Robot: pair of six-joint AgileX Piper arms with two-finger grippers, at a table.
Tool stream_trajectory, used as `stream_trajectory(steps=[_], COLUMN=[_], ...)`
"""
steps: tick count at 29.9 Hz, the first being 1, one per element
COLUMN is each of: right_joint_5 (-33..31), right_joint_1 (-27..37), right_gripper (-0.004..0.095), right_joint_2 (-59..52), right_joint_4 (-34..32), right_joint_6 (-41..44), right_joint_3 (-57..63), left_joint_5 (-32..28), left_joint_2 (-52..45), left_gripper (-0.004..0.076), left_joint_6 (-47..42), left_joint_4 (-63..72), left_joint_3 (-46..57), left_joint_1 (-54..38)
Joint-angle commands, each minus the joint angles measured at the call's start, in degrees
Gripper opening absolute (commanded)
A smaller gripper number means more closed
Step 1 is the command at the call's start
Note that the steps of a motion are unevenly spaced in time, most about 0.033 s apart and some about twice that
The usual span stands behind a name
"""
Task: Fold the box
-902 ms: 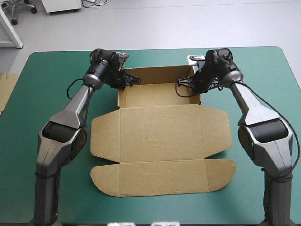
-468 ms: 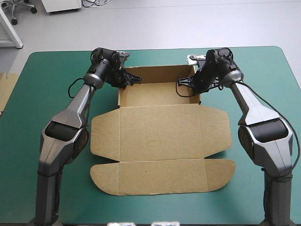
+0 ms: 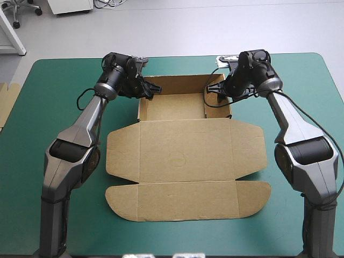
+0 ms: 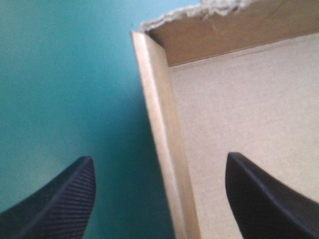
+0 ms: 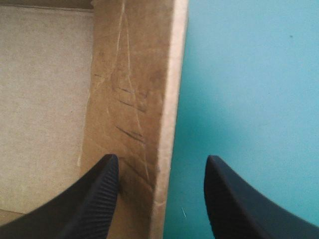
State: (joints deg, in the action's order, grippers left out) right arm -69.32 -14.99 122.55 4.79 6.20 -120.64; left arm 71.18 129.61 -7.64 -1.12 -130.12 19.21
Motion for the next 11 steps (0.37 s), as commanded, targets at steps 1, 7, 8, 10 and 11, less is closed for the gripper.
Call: stream_trajectory(steps=[1, 7, 8, 10, 11], right_joint_5=[1.26, 0.05, -0.24, -0.06, 0.52], right_joint_1=[0.75, 0.75, 0.65, 0.65, 0.57], right_gripper=[0.0505, 0.0503, 0.05, 0.0486, 0.0483], right_joint_2=[-6.54, -10.69, -11.39, -13.41, -14.8], right_joint_4=[-1.04, -1.22, -1.22, -1.22, -1.22], right_joint_6=[-0.6, -0.6, -0.6, -0.6, -0.84], right_joint_3=[-2.01, -2.01, -2.01, -0.8, 0.2], left_joint_5=[-0.27, -0.1, 0.35, 1.29, 1.54], left_joint_2=[-7.14, -10.6, -11.28, -12.4, -12.84], left_gripper=[0.0534, 0.0512, 0.0507, 0.0494, 0.0487], left_joint_6=[-0.72, -0.34, -0.34, -0.34, -0.34], left_joint_4=[0.43, -1.87, -2.27, -4.28, -5.32], left_joint_3=[-1.92, -1.92, -1.92, -1.92, -1.76], left_joint_1=[1.2, 4.45, 4.9, 6.17, 6.86])
